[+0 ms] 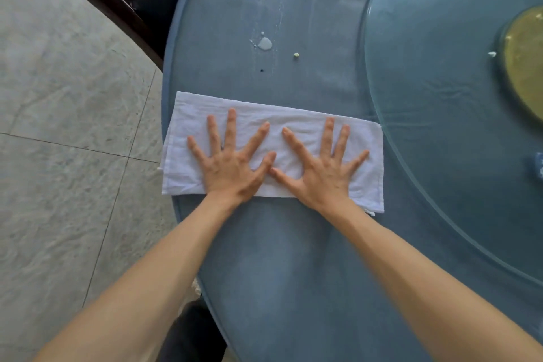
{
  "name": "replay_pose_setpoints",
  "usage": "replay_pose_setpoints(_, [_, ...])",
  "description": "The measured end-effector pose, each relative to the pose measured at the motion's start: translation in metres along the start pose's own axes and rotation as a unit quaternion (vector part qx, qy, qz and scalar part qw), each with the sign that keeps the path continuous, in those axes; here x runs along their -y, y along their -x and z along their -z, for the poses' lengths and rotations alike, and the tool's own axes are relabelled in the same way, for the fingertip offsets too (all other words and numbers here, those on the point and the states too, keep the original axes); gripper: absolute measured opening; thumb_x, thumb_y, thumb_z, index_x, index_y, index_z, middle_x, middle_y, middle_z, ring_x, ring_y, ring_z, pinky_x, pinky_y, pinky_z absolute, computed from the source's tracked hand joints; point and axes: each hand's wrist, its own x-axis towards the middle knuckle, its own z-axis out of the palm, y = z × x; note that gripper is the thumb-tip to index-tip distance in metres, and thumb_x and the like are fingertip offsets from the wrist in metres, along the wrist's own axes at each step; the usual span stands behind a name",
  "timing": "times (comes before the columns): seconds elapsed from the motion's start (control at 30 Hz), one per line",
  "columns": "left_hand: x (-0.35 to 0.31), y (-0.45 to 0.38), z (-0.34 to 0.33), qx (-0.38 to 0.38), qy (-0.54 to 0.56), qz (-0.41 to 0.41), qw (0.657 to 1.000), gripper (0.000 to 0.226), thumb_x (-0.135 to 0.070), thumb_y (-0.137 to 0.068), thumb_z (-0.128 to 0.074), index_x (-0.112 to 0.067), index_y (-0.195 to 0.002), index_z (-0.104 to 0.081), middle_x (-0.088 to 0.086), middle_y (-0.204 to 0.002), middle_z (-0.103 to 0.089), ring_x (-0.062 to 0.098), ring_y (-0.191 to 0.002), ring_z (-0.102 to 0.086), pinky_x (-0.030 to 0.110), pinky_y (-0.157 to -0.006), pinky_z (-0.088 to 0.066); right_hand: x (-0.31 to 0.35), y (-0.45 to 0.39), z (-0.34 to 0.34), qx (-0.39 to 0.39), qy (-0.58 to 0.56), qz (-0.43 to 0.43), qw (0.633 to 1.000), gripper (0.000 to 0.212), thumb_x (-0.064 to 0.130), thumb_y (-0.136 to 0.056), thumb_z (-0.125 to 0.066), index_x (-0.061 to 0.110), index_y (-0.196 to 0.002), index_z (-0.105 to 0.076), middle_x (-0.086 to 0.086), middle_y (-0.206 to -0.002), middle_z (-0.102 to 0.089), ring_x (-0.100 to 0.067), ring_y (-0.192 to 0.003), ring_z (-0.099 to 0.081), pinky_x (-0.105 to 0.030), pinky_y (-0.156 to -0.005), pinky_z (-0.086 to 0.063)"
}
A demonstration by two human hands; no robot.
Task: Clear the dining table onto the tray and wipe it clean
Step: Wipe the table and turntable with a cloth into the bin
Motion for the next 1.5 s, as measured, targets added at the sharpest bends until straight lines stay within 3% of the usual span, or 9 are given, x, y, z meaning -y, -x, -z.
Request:
replay_pose_setpoints(0.27, [0.02,-0.113,0.024,0.018,0.003,-0.037,0.999,0.062,-0.082,-0.089,-0.021,-0.07,-0.147,-0.002,-0.005,-0.17,0.01,0.034,-0.154,0.017,0.074,-0.114,0.009,0.035,-0.093,0.015,0.013,-0.006,-0.046,0.999,0.086,0.104,-0.067,-0.018,0.076,-0.145,0.006,-0.007,-0.17,0.025,-0.041,-0.153,0.029,-0.087,-0.105,0.007])
replay_pose_setpoints(0.57, [0.025,-0.21,0.039,0.032,0.006,-0.087,0.996,0.062,-0.084,-0.087,-0.016,-0.071,-0.145,0.004,-0.006,-0.17,0.013,0.033,-0.154,0.021,0.073,-0.113,0.01,0.052,-0.174,0.029,0.004,-0.02,-0.094,0.995,0.084,0.103,-0.069,-0.023,0.078,-0.143,0.006,-0.006,-0.17,0.025,-0.039,-0.153,0.029,-0.086,-0.106,0.007])
replay_pose_setpoints(0.7, [0.024,-0.259,0.046,0.031,0.012,-0.106,0.994,0.063,-0.087,-0.084,-0.009,-0.072,-0.144,0.007,-0.006,-0.169,0.015,0.033,-0.153,0.022,0.073,-0.112,0.01,0.057,-0.215,0.038,0.002,-0.018,-0.111,0.994,0.085,0.106,-0.065,-0.017,0.078,-0.142,0.006,-0.006,-0.17,0.025,-0.039,-0.154,0.028,-0.085,-0.106,0.008])
replay_pose_setpoints(0.8, [0.02,-0.298,0.051,0.035,0.01,-0.121,0.992,0.073,-0.094,-0.077,-0.006,-0.071,-0.144,0.008,-0.006,-0.169,0.018,0.034,-0.153,0.024,0.074,-0.112,0.011,0.057,-0.254,0.044,0.004,-0.011,-0.12,0.993,0.086,0.106,-0.062,-0.009,0.079,-0.141,0.008,-0.006,-0.17,0.026,-0.039,-0.154,0.028,-0.085,-0.106,0.009])
replay_pose_setpoints(0.97, [0.015,-0.34,0.058,0.056,-0.003,-0.151,0.987,0.093,-0.103,-0.063,-0.011,-0.067,-0.147,0.008,-0.001,-0.167,0.024,0.038,-0.151,0.028,0.076,-0.109,0.011,0.055,-0.292,0.048,0.005,0.001,-0.135,0.991,0.079,0.101,-0.071,-0.021,0.079,-0.14,0.01,-0.007,-0.17,0.026,-0.04,-0.154,0.027,-0.086,-0.106,0.007])
replay_pose_setpoints(1.1, [0.013,-0.38,0.062,0.063,-0.011,-0.209,0.976,0.104,-0.106,-0.057,-0.014,-0.063,-0.147,0.017,0.005,-0.166,0.028,0.045,-0.148,0.03,0.081,-0.104,0.011,0.055,-0.326,0.057,0.016,-0.002,-0.164,0.986,0.086,0.107,-0.063,-0.018,0.08,-0.14,0.011,-0.004,-0.169,0.028,-0.038,-0.154,0.029,-0.085,-0.107,0.009])
replay_pose_setpoints(1.5, [-0.024,-0.56,0.077,0.08,-0.042,-0.334,0.938,0.107,-0.106,-0.056,-0.016,-0.062,-0.149,0.014,0.007,-0.167,0.024,0.043,-0.149,0.028,0.082,-0.104,0.012,0.048,-0.46,0.087,-0.006,-0.032,-0.279,0.96,0.086,0.109,-0.061,-0.016,0.081,-0.139,0.009,-0.002,-0.17,0.026,-0.034,-0.154,0.028,-0.083,-0.108,0.01])
